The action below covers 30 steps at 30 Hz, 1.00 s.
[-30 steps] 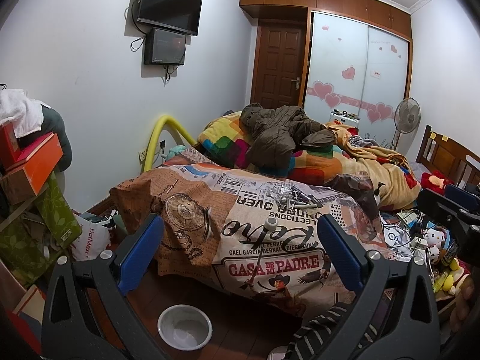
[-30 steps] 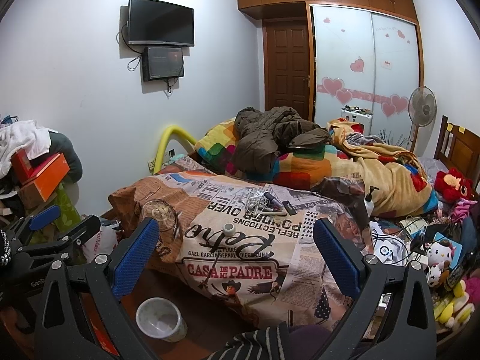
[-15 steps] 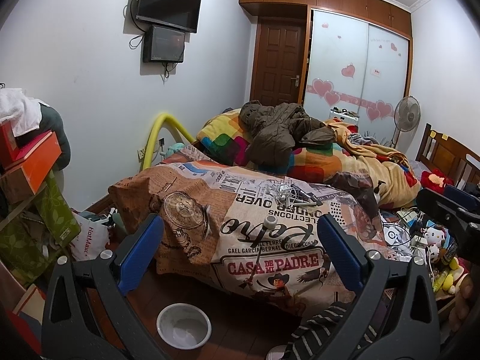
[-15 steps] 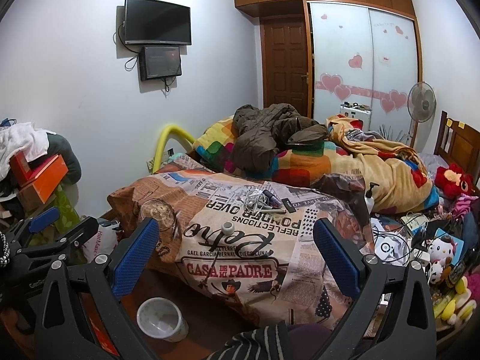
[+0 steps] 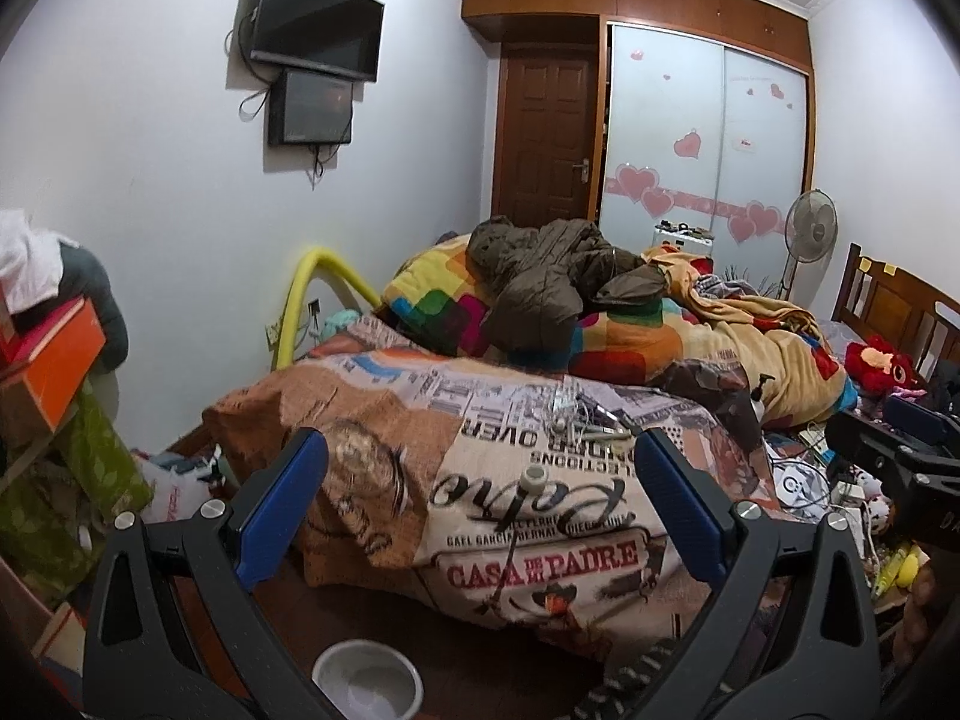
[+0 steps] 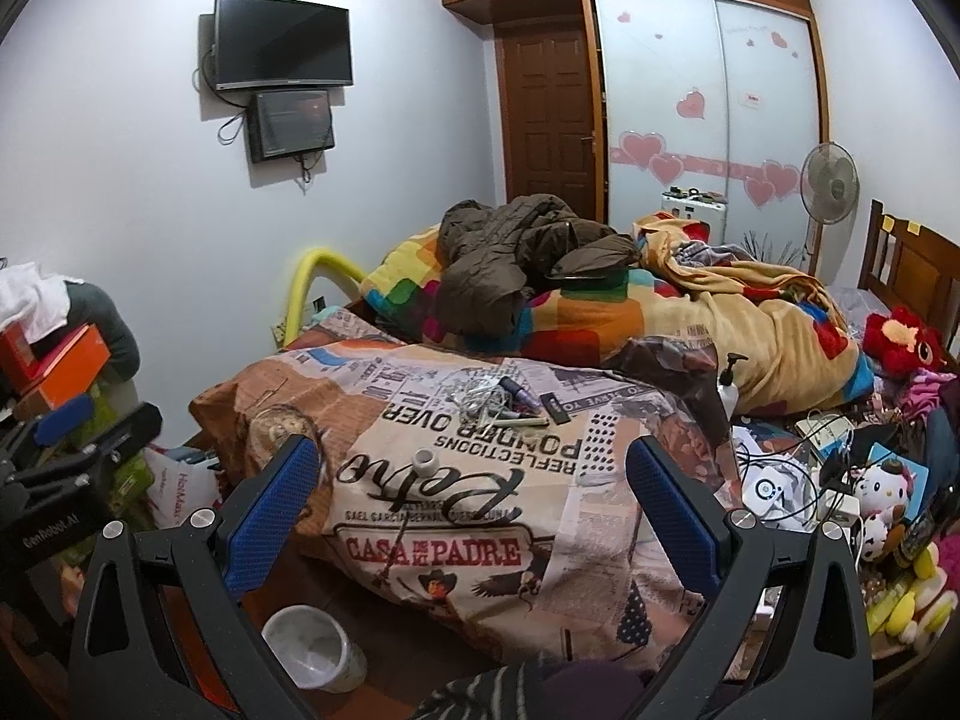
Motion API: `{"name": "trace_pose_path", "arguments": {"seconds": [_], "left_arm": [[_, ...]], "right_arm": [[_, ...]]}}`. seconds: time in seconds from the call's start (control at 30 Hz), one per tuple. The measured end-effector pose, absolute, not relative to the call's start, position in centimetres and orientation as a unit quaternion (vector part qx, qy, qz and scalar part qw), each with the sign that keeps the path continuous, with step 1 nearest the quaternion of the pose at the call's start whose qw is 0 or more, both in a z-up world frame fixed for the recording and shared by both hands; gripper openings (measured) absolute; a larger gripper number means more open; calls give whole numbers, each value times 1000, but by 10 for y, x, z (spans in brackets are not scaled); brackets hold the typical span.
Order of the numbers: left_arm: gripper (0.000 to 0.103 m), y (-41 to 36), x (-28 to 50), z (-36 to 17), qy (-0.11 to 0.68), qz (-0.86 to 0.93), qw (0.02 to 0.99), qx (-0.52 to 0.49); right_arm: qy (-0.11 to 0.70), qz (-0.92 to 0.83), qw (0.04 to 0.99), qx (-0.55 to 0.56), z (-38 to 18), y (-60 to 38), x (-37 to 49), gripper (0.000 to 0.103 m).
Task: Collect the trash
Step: 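Grasp the white tape roll with the left tool while the right tool grasps the plastic bag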
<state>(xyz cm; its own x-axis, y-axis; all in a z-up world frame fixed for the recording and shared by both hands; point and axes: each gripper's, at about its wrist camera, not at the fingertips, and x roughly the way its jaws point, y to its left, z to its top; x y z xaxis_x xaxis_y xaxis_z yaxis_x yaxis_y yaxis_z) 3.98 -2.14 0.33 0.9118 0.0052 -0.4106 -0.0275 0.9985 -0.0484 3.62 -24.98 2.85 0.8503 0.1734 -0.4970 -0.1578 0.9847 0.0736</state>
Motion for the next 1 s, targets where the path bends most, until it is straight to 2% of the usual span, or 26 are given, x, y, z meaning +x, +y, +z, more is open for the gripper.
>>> {"name": "trace_pose_path", "arguments": {"seconds": [0.2,0.4,0.77,0.9,1.0], "left_arm": [[103,-35,81,11,202,-6,978,-49],[103,-61,129,2,207,-8,978,-26],[103,-96,245,-63,284,-46,957,-35],[87,-97,276,-95,326,-57,942,-49],[87,-101,293,-125,353,-53,933,-41]], "right_arm": [[262,75,962,18,26,-263,68,102],[274,58,960,15,11,-286,107,102],[327,60,943,30,-45,-322,196,102],[356,68,932,16,-75,-324,226,102],[381,82,921,6,-103,-318,247,102]]}}
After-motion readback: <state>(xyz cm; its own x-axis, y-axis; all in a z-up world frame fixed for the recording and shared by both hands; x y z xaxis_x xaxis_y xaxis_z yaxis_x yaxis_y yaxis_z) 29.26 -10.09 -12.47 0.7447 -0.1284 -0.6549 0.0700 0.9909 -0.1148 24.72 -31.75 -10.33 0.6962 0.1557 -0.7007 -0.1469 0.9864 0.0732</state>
